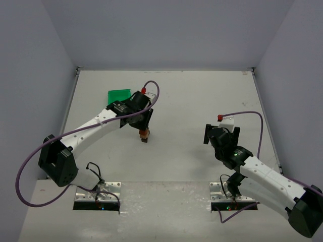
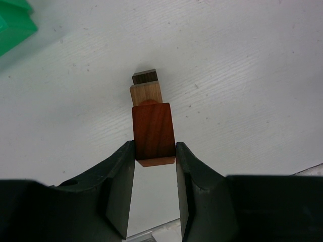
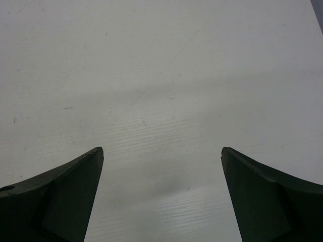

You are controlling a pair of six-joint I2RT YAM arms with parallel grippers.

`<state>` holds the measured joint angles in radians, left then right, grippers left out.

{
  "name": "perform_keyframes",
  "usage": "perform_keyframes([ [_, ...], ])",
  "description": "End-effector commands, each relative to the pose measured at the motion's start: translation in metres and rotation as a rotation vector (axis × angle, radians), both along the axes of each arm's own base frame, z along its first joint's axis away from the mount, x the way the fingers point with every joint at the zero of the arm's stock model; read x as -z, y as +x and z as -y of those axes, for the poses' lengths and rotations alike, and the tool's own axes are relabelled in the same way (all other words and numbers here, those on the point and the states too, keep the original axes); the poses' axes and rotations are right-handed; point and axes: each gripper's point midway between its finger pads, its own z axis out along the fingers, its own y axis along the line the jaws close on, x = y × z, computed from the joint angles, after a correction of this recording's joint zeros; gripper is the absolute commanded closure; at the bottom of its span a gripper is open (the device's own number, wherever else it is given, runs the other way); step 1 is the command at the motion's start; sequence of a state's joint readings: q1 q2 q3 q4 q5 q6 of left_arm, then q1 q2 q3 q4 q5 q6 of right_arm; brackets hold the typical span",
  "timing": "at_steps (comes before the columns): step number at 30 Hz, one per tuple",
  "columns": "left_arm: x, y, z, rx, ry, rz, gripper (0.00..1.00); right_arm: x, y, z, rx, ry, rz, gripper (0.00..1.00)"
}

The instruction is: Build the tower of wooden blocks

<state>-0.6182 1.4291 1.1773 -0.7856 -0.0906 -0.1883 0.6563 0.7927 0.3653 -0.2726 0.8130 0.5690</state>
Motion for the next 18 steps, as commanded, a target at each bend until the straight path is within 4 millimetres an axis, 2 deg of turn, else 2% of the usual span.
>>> perform_keyframes([
  [1, -0.0021, 0.0074, 0.0026, -0.004, -0.015, 0.028, 1.00, -0.0147, 0.0064, 0.0044, 0.051, 0.014, 0.057, 0.01],
  [18, 0.0009, 0.0082, 0.0040, -0.014, -0.019, 0.021, 1.00, -0.0152, 0.0062, 0.0051, 0.054, 0.013, 0.061, 0.01],
])
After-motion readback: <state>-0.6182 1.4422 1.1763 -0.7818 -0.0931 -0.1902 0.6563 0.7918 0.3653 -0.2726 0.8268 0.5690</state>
